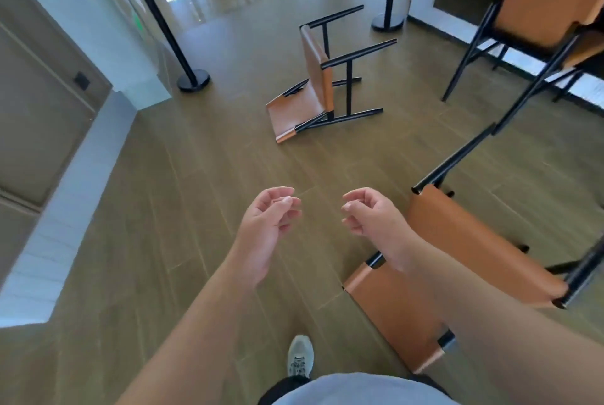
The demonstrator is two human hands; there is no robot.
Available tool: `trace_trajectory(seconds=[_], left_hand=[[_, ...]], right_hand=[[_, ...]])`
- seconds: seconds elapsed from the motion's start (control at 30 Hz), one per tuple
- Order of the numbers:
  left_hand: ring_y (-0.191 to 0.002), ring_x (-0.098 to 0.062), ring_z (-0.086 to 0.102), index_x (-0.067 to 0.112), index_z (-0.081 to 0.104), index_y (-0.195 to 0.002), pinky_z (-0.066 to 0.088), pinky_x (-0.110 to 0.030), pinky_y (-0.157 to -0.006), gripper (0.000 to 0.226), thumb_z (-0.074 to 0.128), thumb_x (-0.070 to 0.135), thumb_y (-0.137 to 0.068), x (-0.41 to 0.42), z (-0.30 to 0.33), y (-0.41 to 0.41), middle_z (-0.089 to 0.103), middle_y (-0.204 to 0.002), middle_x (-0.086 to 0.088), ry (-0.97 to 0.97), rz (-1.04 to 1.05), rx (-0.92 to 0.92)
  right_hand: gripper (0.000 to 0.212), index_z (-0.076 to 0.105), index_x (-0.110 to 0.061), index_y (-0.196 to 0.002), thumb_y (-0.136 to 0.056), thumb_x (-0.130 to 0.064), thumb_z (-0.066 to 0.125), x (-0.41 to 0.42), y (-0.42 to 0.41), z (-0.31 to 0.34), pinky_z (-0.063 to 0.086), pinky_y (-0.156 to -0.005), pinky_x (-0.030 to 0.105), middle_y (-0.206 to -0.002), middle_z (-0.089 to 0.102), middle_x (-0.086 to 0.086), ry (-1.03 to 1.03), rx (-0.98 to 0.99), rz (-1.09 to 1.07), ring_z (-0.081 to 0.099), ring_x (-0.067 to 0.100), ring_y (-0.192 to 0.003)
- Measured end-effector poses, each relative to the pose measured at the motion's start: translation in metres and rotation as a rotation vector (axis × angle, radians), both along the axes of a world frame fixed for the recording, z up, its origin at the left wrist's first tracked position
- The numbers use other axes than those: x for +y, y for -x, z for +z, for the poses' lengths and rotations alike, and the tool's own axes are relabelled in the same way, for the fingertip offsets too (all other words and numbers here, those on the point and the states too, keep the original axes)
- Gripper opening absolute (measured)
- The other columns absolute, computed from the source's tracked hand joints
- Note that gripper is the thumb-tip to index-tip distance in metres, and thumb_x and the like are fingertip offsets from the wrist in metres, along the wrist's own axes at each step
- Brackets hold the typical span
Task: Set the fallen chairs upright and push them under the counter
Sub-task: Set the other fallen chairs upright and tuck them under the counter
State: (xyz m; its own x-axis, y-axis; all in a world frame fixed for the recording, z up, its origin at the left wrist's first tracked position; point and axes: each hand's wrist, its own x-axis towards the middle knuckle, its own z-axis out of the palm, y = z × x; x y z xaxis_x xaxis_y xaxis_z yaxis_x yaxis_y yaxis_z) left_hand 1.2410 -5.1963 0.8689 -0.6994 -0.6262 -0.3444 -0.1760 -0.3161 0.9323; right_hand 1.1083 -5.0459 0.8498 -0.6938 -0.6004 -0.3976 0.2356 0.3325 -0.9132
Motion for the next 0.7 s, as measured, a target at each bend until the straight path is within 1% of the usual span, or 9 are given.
trace_trajectory(seconds=[0.1,0.2,0.33,0.4,0.5,0.7], left_hand=[[-0.084,-0.011,0.067,0.024,0.069,-0.102,0.045,-0.030,-0.077,0.015,0.062,0.021,-0.089,-0.027,-0.001,0.021,0.074,-0.097,0.001,-0.004,-0.137,0.012],[-0.084,-0.011,0.067,0.023,0.069,-0.103,0.047,-0.027,-0.075,0.016,0.057,0.015,-0.096,-0.039,-0.007,0.043,0.074,-0.095,0.002,-0.033,-0.271,0.019],[-0.088,-0.013,0.069,0.025,0.068,-0.103,0.047,-0.029,-0.076,0.016,0.056,0.016,-0.097,-0.039,-0.018,0.065,0.074,-0.096,0.003,-0.054,-0.448,0.038],[-0.091,-0.014,0.069,0.025,0.068,-0.104,0.046,-0.029,-0.077,0.016,0.055,0.017,-0.098,-0.033,-0.023,0.075,0.074,-0.098,0.003,-0.054,-0.533,0.037],[-0.092,-0.014,0.069,0.024,0.068,-0.107,0.047,-0.029,-0.077,0.017,0.055,0.018,-0.098,-0.018,-0.027,0.085,0.074,-0.099,0.003,-0.061,-0.650,0.039],[-0.090,-0.011,0.069,0.022,0.066,-0.112,0.047,-0.030,-0.080,0.020,0.052,0.017,-0.099,0.031,-0.037,0.103,0.073,-0.099,0.004,-0.024,-0.892,0.000]], right_hand=[[0.013,0.063,-0.020,-0.104,-0.093,-0.018,0.056,-0.009,-0.004,0.003,0.056,-0.090,0.042,-0.090,0.066,0.002,-0.063,0.048,-0.104,0.068,0.016,-0.084],[0.013,0.062,-0.023,-0.105,-0.094,-0.022,0.056,-0.007,-0.010,0.004,0.056,-0.090,0.041,-0.094,0.068,0.001,-0.086,0.083,-0.233,0.069,0.016,-0.088],[0.012,0.062,-0.027,-0.104,-0.095,-0.024,0.055,0.009,-0.024,0.000,0.056,-0.090,0.042,-0.095,0.068,-0.001,-0.142,0.118,-0.373,0.068,0.012,-0.088],[0.012,0.061,-0.030,-0.103,-0.095,-0.025,0.054,0.020,-0.030,-0.002,0.056,-0.090,0.042,-0.095,0.068,-0.002,-0.170,0.111,-0.457,0.068,0.011,-0.088],[0.012,0.061,-0.033,-0.103,-0.095,-0.027,0.054,0.041,-0.039,-0.005,0.058,-0.086,0.041,-0.094,0.068,-0.004,-0.219,0.119,-0.553,0.068,0.014,-0.088],[0.012,0.061,-0.038,-0.100,-0.091,-0.032,0.056,0.088,-0.057,-0.014,0.059,-0.077,0.034,-0.091,0.069,-0.009,-0.242,0.104,-0.739,0.069,0.012,-0.087]])
